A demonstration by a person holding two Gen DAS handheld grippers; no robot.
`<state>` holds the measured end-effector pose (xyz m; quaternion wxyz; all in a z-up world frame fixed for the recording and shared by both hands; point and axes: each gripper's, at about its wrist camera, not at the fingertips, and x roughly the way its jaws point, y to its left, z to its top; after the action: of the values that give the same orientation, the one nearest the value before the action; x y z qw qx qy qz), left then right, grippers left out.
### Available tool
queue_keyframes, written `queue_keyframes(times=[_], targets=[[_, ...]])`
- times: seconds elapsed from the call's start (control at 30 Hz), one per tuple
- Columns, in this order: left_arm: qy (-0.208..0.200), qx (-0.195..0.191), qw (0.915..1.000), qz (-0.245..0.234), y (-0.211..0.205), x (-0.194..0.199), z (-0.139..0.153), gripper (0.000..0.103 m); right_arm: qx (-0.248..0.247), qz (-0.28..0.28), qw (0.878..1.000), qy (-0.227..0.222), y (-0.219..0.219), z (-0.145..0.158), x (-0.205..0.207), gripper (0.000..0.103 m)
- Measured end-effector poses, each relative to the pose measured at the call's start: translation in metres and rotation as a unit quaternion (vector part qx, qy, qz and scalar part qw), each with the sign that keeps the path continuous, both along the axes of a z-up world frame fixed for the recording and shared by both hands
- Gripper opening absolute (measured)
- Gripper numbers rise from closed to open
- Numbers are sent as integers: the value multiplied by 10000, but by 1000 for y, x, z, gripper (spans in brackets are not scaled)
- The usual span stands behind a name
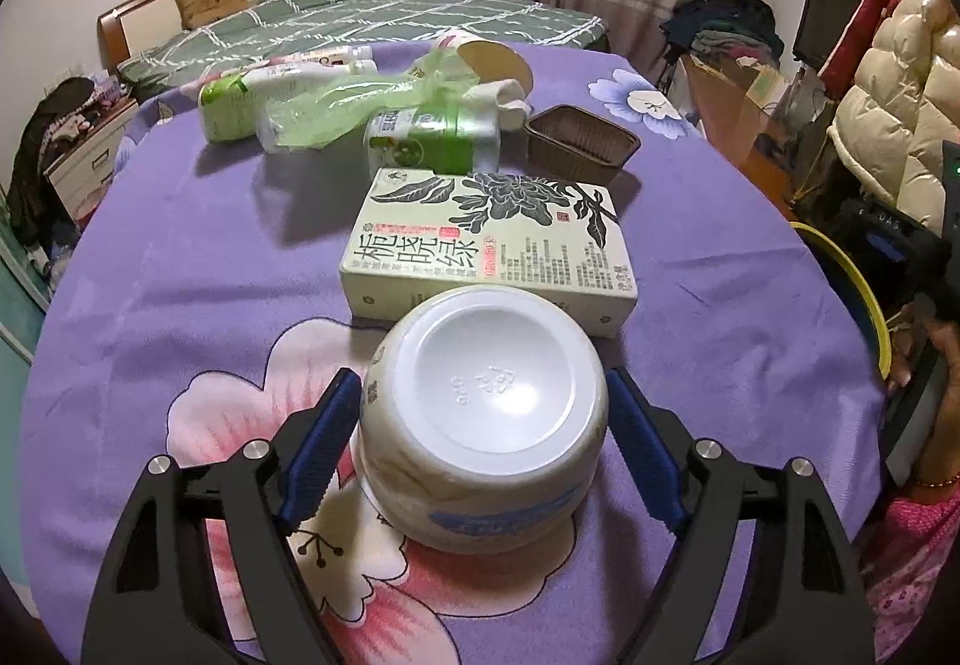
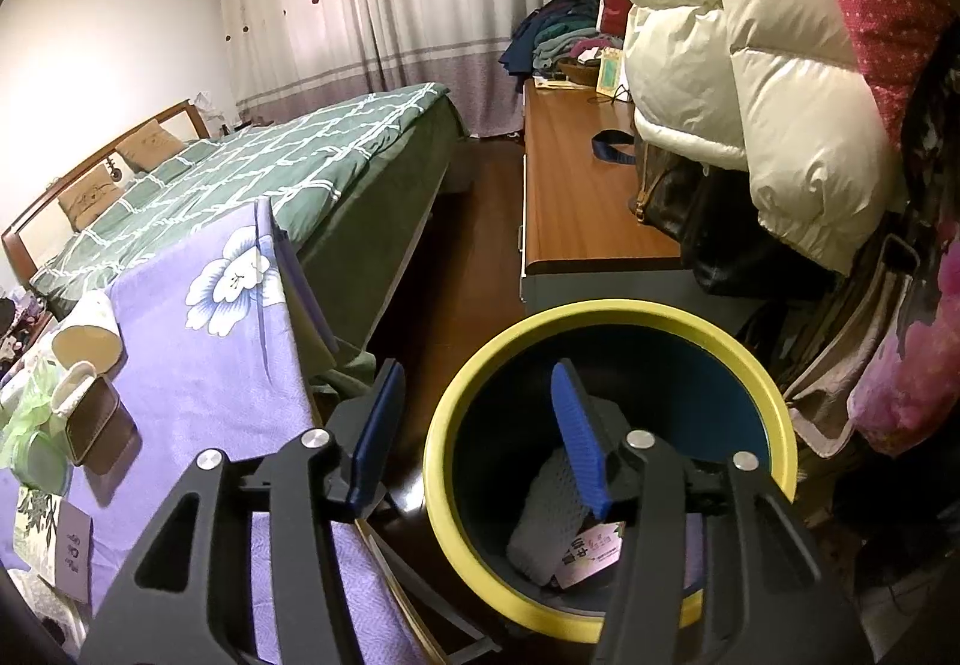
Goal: Collect trash
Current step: 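Grasp the white upturned cup with the left gripper, then move the cup over the yellow bin and open the left gripper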
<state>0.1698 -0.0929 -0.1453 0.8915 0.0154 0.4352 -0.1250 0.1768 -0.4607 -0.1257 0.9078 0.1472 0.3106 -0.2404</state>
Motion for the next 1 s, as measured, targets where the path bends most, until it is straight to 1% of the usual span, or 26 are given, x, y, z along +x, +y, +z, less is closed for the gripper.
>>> queue_keyframes(times=[0.2, 0.4, 0.53, 0.67, 0.77, 0.87, 0.9, 1.0], targets=[[-74, -1, 9999, -90, -2, -3, 4, 80, 21, 3, 10000, 2, -1, 0, 0, 49], [-244, -45, 9992, -301, -14, -12, 23, 80, 113, -23, 9998, -137, -3, 0, -5, 50], [-251, -111, 9984, -498, -28, -14, 32, 80, 165, 20, 9996, -241, -4, 2, -10, 50], [-298, -99, 9966, -766, -52, -11, 39, 80, 195, 89, 9995, -244, -8, 3, -14, 50], [-320, -114, 9939, -1052, -78, -7, 43, 80, 200, 83, 9994, -281, -18, 8, -21, 50], [-317, -133, 9897, -1391, -110, -1, 47, 80, 134, -14, 9995, -288, -32, 13, -30, 54], [-324, -151, 9872, -1553, -125, 1, 48, 80, 112, -51, 9995, -288, -38, 14, -34, 55], [-347, -153, 9823, -1833, -159, 7, 51, 80, 88, -192, 9994, -288, -56, 17, -46, 56]])
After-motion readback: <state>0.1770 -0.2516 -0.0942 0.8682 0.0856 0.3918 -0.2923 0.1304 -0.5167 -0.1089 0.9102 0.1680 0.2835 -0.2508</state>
